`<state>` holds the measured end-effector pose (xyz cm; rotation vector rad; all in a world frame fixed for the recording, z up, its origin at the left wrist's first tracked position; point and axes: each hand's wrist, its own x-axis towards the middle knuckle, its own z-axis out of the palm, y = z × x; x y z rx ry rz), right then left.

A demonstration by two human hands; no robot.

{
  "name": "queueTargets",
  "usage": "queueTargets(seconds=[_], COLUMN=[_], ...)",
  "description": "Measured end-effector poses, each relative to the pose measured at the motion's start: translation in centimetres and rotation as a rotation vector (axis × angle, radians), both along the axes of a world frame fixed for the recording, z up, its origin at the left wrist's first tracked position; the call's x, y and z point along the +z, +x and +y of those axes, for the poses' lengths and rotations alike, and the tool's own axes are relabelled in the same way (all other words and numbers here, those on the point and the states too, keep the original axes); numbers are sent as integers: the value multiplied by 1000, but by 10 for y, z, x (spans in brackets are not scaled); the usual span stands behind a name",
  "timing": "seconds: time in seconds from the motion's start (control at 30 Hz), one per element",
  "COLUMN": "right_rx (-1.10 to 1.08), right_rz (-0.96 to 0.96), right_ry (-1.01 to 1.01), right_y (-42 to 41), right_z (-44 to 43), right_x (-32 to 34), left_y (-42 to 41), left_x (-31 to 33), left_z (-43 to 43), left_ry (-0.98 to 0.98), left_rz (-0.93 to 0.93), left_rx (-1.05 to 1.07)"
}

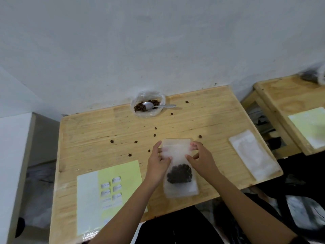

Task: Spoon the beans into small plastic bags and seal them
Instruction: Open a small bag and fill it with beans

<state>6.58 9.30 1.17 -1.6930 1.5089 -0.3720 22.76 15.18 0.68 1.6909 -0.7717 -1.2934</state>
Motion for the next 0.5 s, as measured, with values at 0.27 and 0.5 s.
queueTargets(seconds=[0.27, 0.5], right_rx=[70, 175], right_rz=[47, 107], right_ry=[25, -9], right_y=[-2, -4], right_z=[1, 2], right_x=[-11, -13], left_y=[-3, -6], left_x=[-8, -1], left_z=[9, 9], left_ry=[36, 43], left_rz=[-169, -461], left_rx=[-59, -127])
